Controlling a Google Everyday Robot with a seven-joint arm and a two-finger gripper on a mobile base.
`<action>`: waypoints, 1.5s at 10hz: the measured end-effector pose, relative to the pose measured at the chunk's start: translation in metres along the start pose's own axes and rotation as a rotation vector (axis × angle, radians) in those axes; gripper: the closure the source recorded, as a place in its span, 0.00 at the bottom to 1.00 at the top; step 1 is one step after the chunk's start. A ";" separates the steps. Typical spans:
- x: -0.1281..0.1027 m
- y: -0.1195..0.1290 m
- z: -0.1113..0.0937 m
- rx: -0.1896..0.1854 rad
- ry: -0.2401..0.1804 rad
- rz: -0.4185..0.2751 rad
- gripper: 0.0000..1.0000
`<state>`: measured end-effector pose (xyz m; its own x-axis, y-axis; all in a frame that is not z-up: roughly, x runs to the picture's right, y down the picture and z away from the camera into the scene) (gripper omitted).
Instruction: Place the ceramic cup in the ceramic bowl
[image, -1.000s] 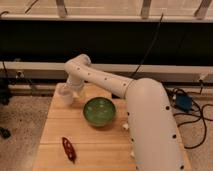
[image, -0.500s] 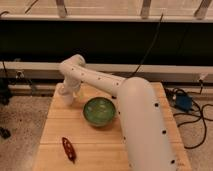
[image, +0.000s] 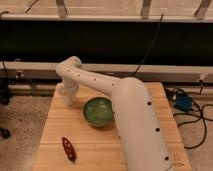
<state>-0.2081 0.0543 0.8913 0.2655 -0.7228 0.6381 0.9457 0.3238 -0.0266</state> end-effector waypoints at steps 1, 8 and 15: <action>-0.001 -0.001 -0.001 0.008 0.000 -0.002 0.94; 0.003 0.035 -0.056 0.026 0.001 0.012 1.00; -0.001 0.081 -0.085 0.047 -0.004 0.047 1.00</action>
<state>-0.1157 0.0293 0.8229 0.3084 -0.7041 0.6397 0.9224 0.3858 -0.0200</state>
